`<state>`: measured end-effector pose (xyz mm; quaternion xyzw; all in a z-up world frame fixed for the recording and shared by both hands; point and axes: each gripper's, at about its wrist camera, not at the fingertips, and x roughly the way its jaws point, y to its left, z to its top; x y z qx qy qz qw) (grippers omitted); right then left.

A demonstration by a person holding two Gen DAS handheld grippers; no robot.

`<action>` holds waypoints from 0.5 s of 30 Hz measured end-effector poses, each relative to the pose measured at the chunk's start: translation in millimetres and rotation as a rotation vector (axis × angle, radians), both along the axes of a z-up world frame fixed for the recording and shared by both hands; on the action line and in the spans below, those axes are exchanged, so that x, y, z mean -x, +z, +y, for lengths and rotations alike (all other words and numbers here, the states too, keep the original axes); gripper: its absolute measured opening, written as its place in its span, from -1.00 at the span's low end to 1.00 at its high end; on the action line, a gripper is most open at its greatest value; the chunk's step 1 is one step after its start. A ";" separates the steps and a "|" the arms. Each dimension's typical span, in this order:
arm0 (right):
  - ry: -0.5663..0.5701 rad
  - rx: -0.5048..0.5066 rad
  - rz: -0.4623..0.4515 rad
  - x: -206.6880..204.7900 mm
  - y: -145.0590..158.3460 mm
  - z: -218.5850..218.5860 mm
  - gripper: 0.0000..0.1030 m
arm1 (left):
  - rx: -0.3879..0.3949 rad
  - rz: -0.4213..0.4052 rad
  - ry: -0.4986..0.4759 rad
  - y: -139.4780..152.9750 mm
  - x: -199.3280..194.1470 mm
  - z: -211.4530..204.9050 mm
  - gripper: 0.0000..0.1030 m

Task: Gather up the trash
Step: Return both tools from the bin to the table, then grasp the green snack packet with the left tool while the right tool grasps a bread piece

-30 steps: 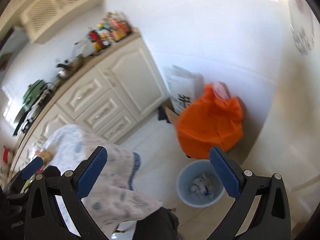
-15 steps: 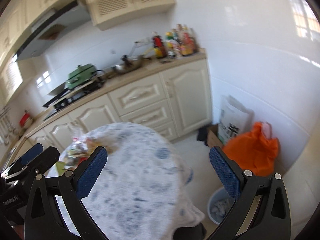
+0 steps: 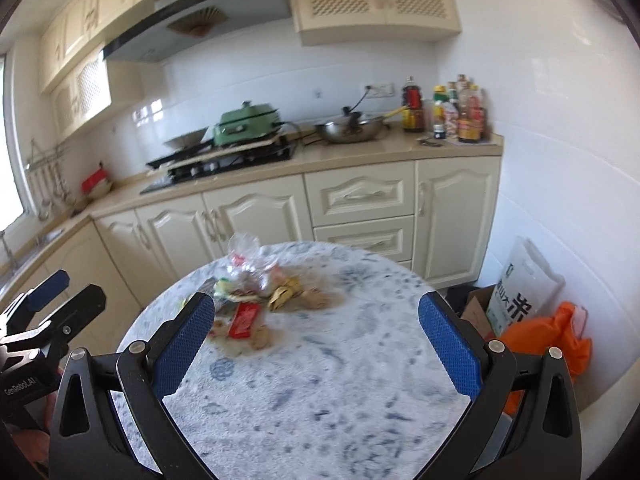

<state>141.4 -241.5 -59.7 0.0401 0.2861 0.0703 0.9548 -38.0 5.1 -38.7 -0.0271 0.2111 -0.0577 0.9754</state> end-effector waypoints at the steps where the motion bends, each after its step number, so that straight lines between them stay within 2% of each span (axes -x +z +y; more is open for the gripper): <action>1: 0.011 0.008 0.007 -1.7 -3.8 5.2 1.00 | -0.004 0.008 0.010 -2.4 0.3 -0.4 0.99; 7: 0.056 0.029 0.054 -15.6 -23.7 24.1 1.00 | -0.005 0.074 0.065 -17.3 -3.8 6.7 0.99; 10: 0.070 0.039 0.085 -27.2 -37.5 33.6 1.00 | 0.000 0.093 0.070 -15.7 -21.6 10.1 0.99; 15: 0.086 0.050 0.148 -49.7 -67.1 45.2 1.00 | -0.003 0.140 0.073 -32.8 -63.8 19.7 0.99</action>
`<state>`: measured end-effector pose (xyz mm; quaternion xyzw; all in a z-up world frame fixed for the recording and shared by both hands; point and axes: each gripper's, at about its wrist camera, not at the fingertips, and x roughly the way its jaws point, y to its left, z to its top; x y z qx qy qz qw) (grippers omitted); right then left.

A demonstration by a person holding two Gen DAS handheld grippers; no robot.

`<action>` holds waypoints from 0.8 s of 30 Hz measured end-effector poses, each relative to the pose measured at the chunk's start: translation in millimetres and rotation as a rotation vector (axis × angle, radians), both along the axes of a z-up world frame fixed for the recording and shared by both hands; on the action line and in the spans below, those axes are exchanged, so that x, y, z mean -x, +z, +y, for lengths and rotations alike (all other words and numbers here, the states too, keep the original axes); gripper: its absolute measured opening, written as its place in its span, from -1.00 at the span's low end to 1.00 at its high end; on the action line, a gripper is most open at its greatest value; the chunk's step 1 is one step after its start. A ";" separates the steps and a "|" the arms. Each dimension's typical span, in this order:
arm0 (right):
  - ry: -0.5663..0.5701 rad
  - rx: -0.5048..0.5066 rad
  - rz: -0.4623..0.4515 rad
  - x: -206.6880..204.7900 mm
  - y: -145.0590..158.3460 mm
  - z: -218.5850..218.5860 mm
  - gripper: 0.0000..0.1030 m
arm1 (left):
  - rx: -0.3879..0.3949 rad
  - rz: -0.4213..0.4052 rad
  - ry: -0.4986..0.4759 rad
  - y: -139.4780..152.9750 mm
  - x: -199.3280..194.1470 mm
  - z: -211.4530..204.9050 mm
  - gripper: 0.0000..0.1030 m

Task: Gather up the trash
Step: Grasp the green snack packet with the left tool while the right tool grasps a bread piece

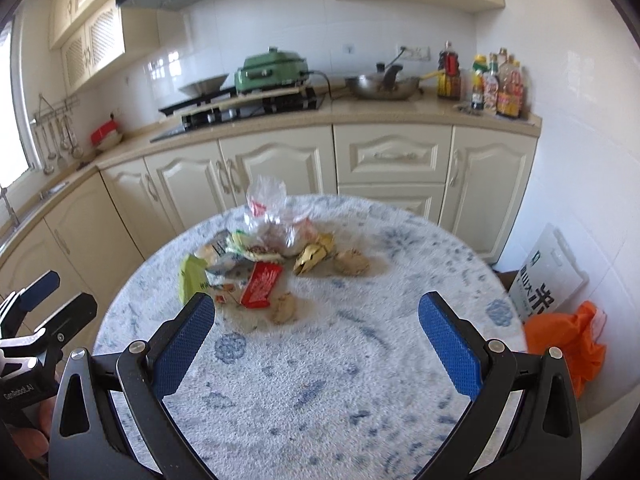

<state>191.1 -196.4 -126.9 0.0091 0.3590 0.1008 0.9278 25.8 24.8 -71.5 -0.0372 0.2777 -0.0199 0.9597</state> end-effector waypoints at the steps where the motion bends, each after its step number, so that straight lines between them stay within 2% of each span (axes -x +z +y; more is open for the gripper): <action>1: 0.005 0.005 0.012 -3.1 -5.2 2.0 1.00 | -0.001 0.013 0.000 -4.7 -7.5 0.4 0.99; 10: 0.060 0.053 0.123 -45.0 -56.7 22.4 0.83 | -0.037 0.124 -0.016 -44.1 -92.6 -1.7 0.99; 14: 0.070 0.049 0.158 -58.6 -73.7 25.3 0.80 | -0.007 0.176 -0.026 -58.3 -127.2 -3.2 0.99; 16: 0.081 0.048 0.170 -65.4 -80.2 28.4 0.69 | 0.007 0.184 -0.030 -64.7 -143.6 -3.1 0.97; 17: 0.088 0.051 0.174 -69.3 -83.5 30.6 0.68 | 0.008 0.189 -0.028 -68.4 -150.4 -2.8 0.88; 18: 0.095 0.060 0.181 -73.7 -87.5 33.8 0.64 | 0.019 0.208 -0.033 -73.1 -158.2 -1.8 0.54; 19: 0.104 0.067 0.189 -77.1 -91.5 37.0 0.55 | 0.038 0.230 -0.045 -78.8 -165.4 0.0 0.31; 20: 0.110 0.073 0.195 -79.8 -94.1 40.5 0.47 | 0.055 0.257 -0.052 -83.7 -170.6 2.1 -0.03; 21: 0.118 0.079 0.201 -81.9 -97.2 43.9 0.34 | 0.065 0.271 -0.052 -87.8 -173.8 4.7 -0.20; 23: 0.134 0.089 0.214 -84.7 -103.5 50.9 0.12 | 0.107 0.271 -0.052 -88.6 -175.2 13.9 -0.31; 24: 0.140 0.095 0.216 -85.3 -105.8 54.0 -0.06 | 0.115 0.258 -0.046 -84.7 -174.7 17.3 -0.35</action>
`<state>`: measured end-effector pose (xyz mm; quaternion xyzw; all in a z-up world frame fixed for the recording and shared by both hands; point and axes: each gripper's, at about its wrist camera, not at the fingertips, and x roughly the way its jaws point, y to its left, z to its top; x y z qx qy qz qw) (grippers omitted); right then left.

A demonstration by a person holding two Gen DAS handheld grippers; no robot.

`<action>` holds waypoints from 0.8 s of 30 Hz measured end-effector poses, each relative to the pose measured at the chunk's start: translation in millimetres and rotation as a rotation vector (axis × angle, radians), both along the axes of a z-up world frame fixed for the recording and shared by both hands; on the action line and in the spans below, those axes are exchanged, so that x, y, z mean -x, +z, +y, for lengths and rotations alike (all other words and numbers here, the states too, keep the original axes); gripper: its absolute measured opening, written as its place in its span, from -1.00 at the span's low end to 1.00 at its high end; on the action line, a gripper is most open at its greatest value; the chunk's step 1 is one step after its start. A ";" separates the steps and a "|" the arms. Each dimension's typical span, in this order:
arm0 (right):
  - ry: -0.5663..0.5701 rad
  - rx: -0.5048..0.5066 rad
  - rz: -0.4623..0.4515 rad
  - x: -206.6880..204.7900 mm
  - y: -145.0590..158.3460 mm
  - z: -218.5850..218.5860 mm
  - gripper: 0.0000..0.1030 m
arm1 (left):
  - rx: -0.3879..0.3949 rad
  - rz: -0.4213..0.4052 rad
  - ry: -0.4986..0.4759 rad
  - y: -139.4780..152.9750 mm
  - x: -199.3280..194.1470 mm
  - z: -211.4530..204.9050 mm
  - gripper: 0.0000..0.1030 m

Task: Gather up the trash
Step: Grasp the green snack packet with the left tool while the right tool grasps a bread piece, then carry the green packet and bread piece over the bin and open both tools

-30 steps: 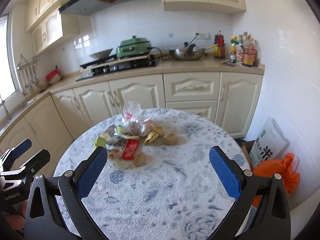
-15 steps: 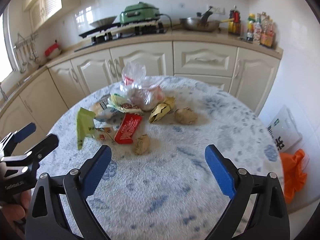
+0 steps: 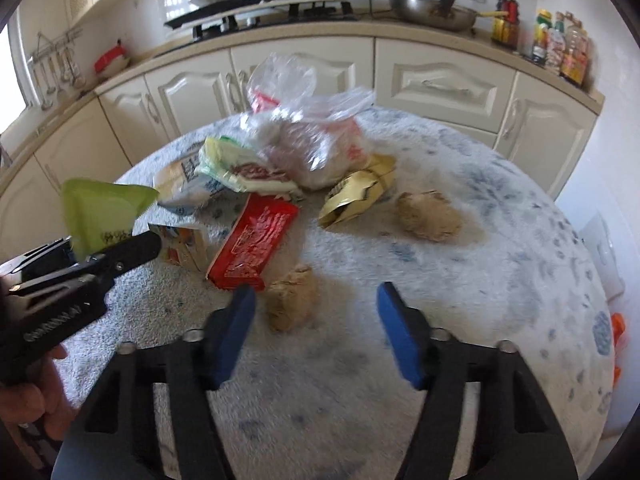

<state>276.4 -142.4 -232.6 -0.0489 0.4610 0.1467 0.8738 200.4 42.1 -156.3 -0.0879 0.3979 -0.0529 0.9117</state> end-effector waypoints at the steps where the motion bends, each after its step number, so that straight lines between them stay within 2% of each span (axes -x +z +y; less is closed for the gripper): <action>1: 0.000 0.020 -0.016 0.5 -1.3 3.9 -0.16 | -0.008 -0.019 0.013 3.5 0.4 4.7 -0.39; 2: 0.005 0.026 -0.021 0.4 -1.1 5.8 -0.19 | -0.014 -0.026 0.014 5.2 0.2 7.9 -0.45; 3: 0.014 0.015 -0.016 0.0 -1.4 7.1 -0.42 | -0.012 -0.027 0.014 5.7 0.4 10.3 -0.50; 4: 0.014 0.017 -0.017 0.5 -2.5 7.5 -0.46 | -0.009 -0.027 0.016 6.5 0.4 13.8 -0.53; 8: 0.008 0.002 -0.005 8.2 -2.7 4.5 -0.46 | -0.017 -0.043 0.020 9.2 9.9 20.3 -0.54; 13: -0.019 -0.044 -0.002 28.3 1.5 -12.6 -0.47 | -0.025 -0.066 -0.002 15.5 42.3 9.0 -0.54; 24: -0.063 -0.104 -0.051 73.7 34.2 -49.7 -0.46 | -0.043 -0.104 -0.058 25.8 108.2 -23.4 -0.54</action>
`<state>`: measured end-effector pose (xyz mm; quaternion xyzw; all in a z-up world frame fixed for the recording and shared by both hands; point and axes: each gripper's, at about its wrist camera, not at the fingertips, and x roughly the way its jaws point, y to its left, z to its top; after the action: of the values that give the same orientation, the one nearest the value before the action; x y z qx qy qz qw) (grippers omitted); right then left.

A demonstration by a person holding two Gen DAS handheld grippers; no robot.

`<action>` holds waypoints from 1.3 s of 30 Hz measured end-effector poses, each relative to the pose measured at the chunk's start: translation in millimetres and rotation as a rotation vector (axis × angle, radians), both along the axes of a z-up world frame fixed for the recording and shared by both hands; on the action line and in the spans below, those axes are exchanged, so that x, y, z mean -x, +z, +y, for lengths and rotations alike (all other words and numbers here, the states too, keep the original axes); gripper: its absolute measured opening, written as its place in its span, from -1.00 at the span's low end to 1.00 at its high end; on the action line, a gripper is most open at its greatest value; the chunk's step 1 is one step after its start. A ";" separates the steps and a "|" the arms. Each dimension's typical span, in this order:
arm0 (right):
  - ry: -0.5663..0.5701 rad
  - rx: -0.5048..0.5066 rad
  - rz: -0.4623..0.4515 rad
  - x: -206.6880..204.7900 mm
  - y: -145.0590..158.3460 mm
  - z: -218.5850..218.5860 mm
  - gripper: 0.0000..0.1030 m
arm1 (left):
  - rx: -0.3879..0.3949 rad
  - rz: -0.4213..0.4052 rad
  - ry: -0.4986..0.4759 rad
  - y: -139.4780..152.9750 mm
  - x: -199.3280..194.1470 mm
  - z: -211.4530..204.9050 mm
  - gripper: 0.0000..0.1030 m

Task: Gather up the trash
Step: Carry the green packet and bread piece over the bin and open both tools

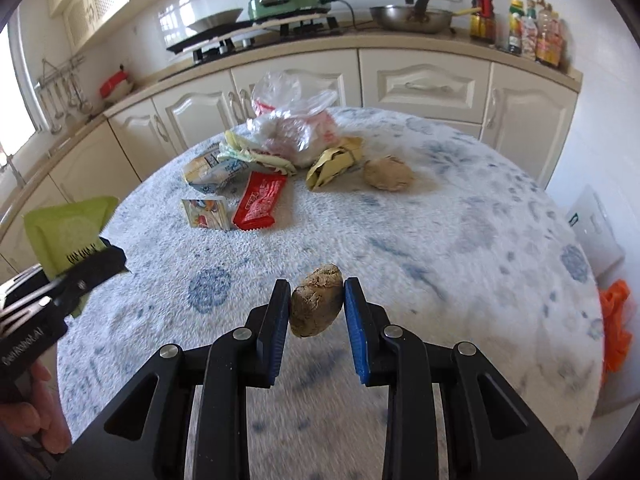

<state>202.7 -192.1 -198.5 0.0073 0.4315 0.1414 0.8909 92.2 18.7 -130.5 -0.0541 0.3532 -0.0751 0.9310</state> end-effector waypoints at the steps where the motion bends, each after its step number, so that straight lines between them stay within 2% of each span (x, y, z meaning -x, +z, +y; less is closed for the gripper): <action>1: -0.002 -0.013 -0.007 3.6 4.2 -4.1 -0.46 | -0.003 -0.003 -0.004 2.1 3.7 -2.8 -0.54; 8: -0.025 -0.077 -0.070 25.8 35.3 -31.3 -0.47 | -0.024 -0.049 -0.028 25.2 23.7 -31.6 -0.54; 14: -0.071 -0.094 -0.140 40.3 64.0 -67.1 -0.46 | -0.026 -0.089 -0.083 44.0 31.8 -61.3 -0.54; 19: -0.141 -0.100 -0.196 55.9 88.3 -113.9 -0.46 | -0.008 -0.124 -0.155 61.7 33.4 -96.6 -0.54; 24: -0.250 -0.089 -0.244 75.6 105.9 -175.1 -0.46 | 0.010 -0.157 -0.264 77.5 29.4 -149.0 -0.53; 29: -0.366 -0.056 -0.262 96.2 111.7 -234.3 -0.46 | 0.025 -0.163 -0.379 82.6 25.9 -206.6 -0.53; 33: -0.472 -0.043 -0.258 114.4 108.6 -285.0 -0.46 | 0.052 -0.130 -0.466 77.5 22.1 -256.9 -0.53; 37: -0.561 -0.034 -0.219 129.5 92.1 -330.9 -0.46 | 0.050 -0.087 -0.558 67.8 11.6 -311.3 -0.53; 39: -0.597 -0.047 -0.188 134.4 77.5 -351.9 -0.46 | 0.024 -0.049 -0.612 54.3 6.7 -346.5 -0.53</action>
<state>68.3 -544.0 -120.9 0.1410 0.3228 -0.1165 0.9286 85.5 -327.8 -76.2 0.0458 0.3295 -0.3574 0.8727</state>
